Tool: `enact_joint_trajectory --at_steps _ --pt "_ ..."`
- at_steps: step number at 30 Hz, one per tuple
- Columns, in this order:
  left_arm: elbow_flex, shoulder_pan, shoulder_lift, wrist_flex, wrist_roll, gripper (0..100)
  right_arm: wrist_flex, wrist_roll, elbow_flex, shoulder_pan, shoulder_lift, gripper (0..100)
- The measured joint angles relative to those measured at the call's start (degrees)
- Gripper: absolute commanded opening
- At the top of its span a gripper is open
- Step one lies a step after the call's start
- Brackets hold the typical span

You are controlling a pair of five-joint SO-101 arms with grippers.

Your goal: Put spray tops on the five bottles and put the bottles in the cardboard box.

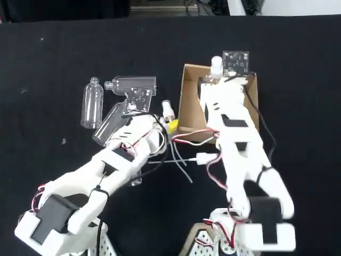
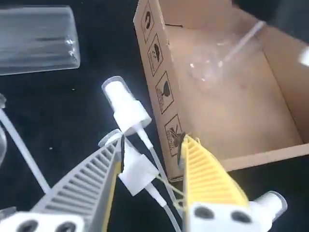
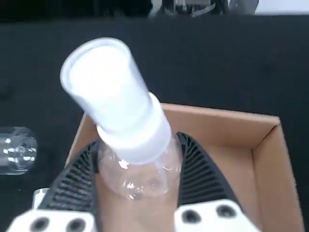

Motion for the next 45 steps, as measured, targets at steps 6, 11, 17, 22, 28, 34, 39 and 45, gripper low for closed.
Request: enact_joint_trajectory --at_steps 6,11,17,22,28,34,39,45 --pt "0.0 0.35 0.0 0.0 0.0 19 0.0 0.0 -3.87 -0.53 3.96 1.0" --pt "0.0 0.44 0.0 0.0 0.0 19 0.0 0.0 -3.96 -4.31 3.96 1.0" --pt "2.11 3.96 0.0 0.0 -2.99 19 0.0 0.09 -3.96 -5.27 3.96 1.0" --pt "2.11 4.66 0.0 0.0 -5.8 19 0.0 0.09 -3.96 -5.71 3.96 1.0" --pt "2.11 4.66 0.0 0.0 -5.98 19 0.0 0.09 -3.96 -5.8 3.96 1.0" --pt "2.11 4.4 0.0 0.0 -6.33 19 0.0 0.18 -3.96 -5.45 4.22 1.1" --pt "5.19 0.0 -5.63 0.0 -6.42 19 0.0 0.09 -5.89 -4.13 4.48 1.1" --pt "12.75 -0.79 -18.2 0.0 -6.42 19 0.0 0.09 -8.18 -4.04 4.4 1.1"
